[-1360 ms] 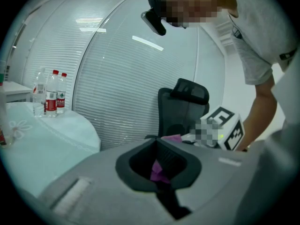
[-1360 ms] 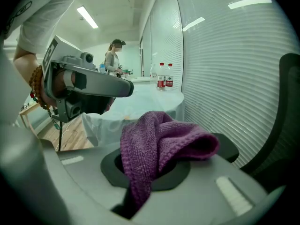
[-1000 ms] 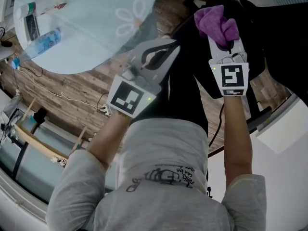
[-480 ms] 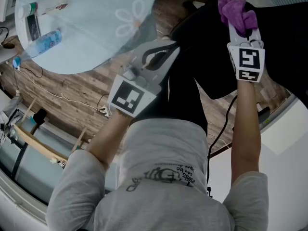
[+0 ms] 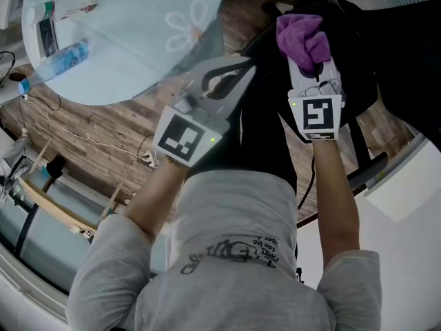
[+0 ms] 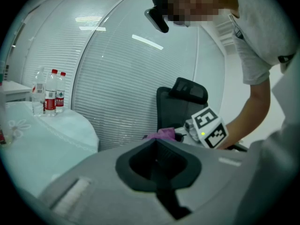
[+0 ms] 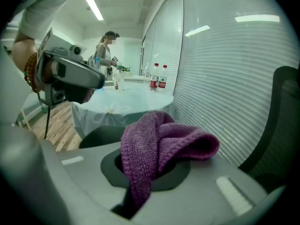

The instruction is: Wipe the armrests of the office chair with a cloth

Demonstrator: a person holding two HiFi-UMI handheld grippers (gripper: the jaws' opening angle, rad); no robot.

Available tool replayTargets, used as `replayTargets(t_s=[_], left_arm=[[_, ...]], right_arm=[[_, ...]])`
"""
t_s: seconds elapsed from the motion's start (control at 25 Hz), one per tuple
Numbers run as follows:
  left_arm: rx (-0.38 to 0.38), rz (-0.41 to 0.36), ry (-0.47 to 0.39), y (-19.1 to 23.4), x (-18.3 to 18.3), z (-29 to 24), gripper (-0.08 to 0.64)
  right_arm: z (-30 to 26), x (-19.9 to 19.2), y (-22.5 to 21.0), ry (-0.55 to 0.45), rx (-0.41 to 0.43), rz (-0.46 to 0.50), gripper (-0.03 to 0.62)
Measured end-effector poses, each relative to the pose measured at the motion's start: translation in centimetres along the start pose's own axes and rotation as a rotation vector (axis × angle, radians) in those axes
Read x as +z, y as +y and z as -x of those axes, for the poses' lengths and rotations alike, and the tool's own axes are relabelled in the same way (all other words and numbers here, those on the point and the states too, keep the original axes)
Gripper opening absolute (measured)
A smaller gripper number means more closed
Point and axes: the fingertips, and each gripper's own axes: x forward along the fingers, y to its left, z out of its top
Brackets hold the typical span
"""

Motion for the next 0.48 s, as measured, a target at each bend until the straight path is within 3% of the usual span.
replayTargets(t_s=[0.28, 0.48], left_arm=[[0.013, 0.019, -0.006, 0.1, 0.2, 0.1, 0.000], [0.008, 0.005, -0.004, 0.1, 0.1, 0.2, 0.000]], right_arm=[[1.4, 1.5, 9.9, -0.064, 0.179, 0.005, 0.029], [1.8, 1.4, 11.3, -0.080, 0.227, 0.036, 0.029]])
